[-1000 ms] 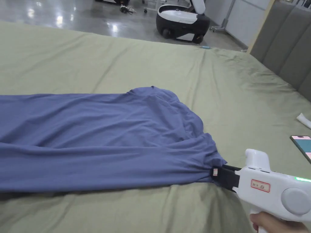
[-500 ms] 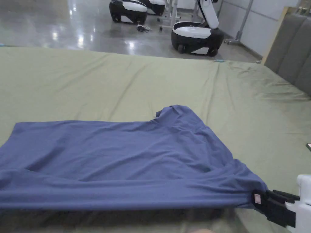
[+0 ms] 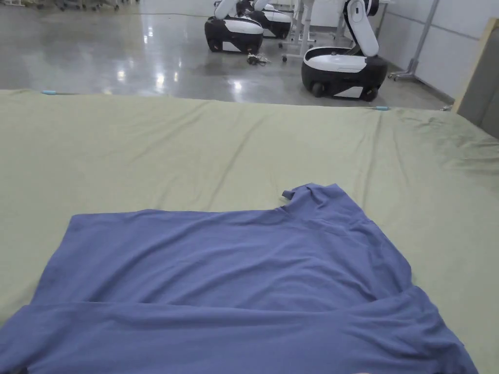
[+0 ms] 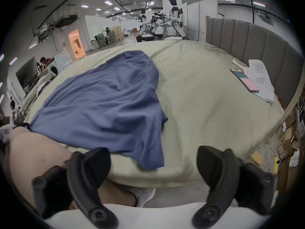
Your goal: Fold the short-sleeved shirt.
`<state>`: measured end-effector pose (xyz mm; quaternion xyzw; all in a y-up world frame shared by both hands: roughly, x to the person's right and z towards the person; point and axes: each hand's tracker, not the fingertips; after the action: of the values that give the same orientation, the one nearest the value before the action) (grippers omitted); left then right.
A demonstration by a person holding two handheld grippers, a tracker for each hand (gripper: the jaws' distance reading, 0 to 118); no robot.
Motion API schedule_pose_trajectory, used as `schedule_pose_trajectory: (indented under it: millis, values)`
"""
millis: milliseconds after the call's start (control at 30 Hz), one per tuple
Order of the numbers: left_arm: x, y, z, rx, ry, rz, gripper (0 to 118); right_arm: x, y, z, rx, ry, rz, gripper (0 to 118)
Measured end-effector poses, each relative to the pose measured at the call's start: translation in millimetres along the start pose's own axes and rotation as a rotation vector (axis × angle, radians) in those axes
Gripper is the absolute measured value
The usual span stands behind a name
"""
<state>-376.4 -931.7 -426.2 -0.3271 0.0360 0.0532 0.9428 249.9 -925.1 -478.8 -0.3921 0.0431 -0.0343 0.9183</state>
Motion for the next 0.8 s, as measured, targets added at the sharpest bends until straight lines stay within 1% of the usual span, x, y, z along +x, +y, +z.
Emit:
schedule_pose_trajectory:
  millis: [33,67,100,133,167,200,233,267,300,333,367,400,433,467,533,567,600,633,700,733,800]
  values:
    - [-0.8,5.6,8.3,0.041,-0.02,0.036,97,-0.6,5.0,6.9,0.013,0.008,-0.026,106]
    - [-0.3,14.4,17.2,0.082,-0.023,0.068,95,-1.7,12.3,12.9,0.051,0.001,-0.031,106]
    - [0.6,22.6,23.6,0.115,-0.022,0.077,86,-4.9,20.2,18.9,0.088,-0.009,-0.014,102]
    - [2.4,32.6,29.2,0.148,-0.03,0.077,52,-10.1,30.6,26.0,0.136,-0.034,0.01,81]
    - [6.0,44.7,33.7,0.175,-0.028,0.062,12,-15.5,42.7,32.4,0.168,-0.019,0.038,49]
    - [10.8,55.6,36.1,0.2,-0.019,0.04,0,-17.9,52.8,32.0,0.192,-0.006,0.059,17]
    - [17.6,67.6,35.2,0.229,0.025,0.007,0,-24.2,65.0,32.3,0.213,-0.015,0.081,1]
    - [23.0,78.2,32.3,0.284,0.06,-0.01,0,-31.1,77.5,30.6,0.225,-0.023,0.075,1]
    - [24.6,87.8,27.8,0.304,0.027,-0.021,0,-35.2,87.4,30.4,0.258,-0.018,0.074,1]
    - [26.5,104.3,17.2,0.274,-0.032,-0.061,0,-42.3,100.6,28.1,0.289,0.019,0.084,0]
    - [29.1,118.8,6.0,0.261,-0.033,-0.056,0,-48.8,114.3,21.4,0.297,0.048,0.111,0]
    - [33.6,131.0,-3.2,0.275,-0.034,-0.041,0,-54.4,125.1,15.0,0.296,0.036,0.127,0]
    - [33.8,145.5,-19.5,0.285,-0.054,-0.038,0,-62.1,138.1,5.6,0.296,0.01,0.157,0]
    - [33.7,159.5,-38.0,0.268,-0.057,-0.048,0,-68.8,148.8,-3.9,0.303,0.014,0.182,0]
    - [32.3,182.8,-79.5,0.233,-0.028,-0.038,0,-79.5,168.9,-21.9,0.298,0.029,0.193,0]
    - [29.7,191.9,-103.5,0.186,-0.016,-0.041,0,-84.5,177.6,-31.1,0.289,0.043,0.204,0]
    - [27.6,198.2,-131.0,0.13,0.033,-0.043,3,-88.9,184.7,-42.1,0.281,0.053,0.214,0]
    - [23.6,201.1,-153.0,0.097,0.046,-0.016,28,-93.5,190.6,-50.3,0.276,0.057,0.219,0]
    - [8.9,205.3,-202.8,-0.025,0.02,0.038,92,-102.5,198.8,-66.2,0.26,0.079,0.246,0]
    - [2.7,204.5,-227.1,-0.082,0.026,0.073,114,-104.4,200.9,-75.4,0.246,0.09,0.255,0]
    - [-8.4,202.6,-262.3,-0.105,0.091,0.107,110,-110.2,202.9,-93.1,0.186,0.127,0.264,0]
